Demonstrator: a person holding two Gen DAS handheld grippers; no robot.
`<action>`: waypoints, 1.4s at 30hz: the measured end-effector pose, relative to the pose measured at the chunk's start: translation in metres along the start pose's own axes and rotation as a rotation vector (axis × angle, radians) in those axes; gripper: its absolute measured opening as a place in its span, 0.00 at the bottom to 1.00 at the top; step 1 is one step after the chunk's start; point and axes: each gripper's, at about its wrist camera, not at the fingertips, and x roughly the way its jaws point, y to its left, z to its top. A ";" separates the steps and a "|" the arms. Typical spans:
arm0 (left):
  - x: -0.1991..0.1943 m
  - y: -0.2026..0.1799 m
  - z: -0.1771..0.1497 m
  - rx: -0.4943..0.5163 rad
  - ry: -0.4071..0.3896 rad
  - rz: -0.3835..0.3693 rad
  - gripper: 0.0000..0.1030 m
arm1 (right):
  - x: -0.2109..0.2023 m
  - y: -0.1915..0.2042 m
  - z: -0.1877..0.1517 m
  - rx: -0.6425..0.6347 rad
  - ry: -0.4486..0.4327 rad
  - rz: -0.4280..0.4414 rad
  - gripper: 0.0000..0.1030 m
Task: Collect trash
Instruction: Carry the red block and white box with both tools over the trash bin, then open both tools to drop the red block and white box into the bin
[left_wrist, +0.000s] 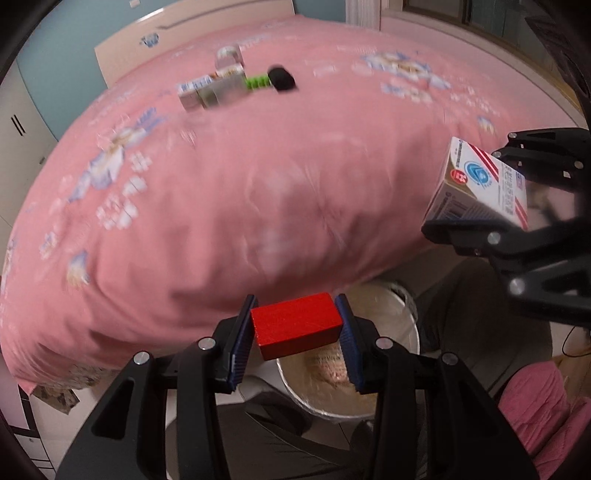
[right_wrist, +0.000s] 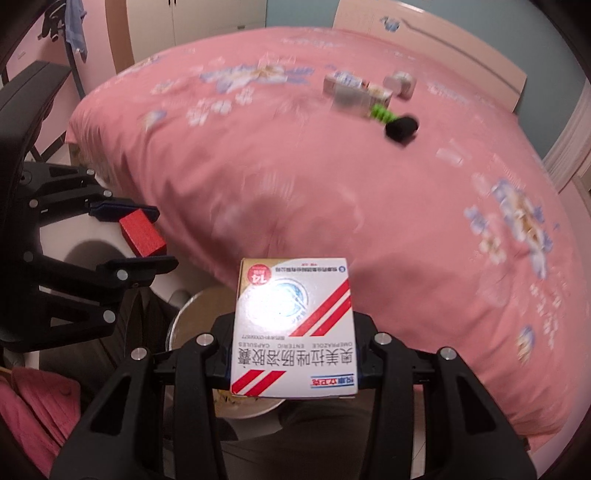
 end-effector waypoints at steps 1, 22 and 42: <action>0.007 -0.002 -0.004 -0.003 0.016 -0.009 0.44 | 0.006 0.001 -0.004 0.001 0.013 0.006 0.43; 0.115 -0.005 -0.052 -0.065 0.257 -0.113 0.44 | 0.117 0.024 -0.064 0.036 0.283 0.124 0.43; 0.225 -0.005 -0.081 -0.115 0.467 -0.172 0.44 | 0.235 0.036 -0.084 0.097 0.584 0.222 0.43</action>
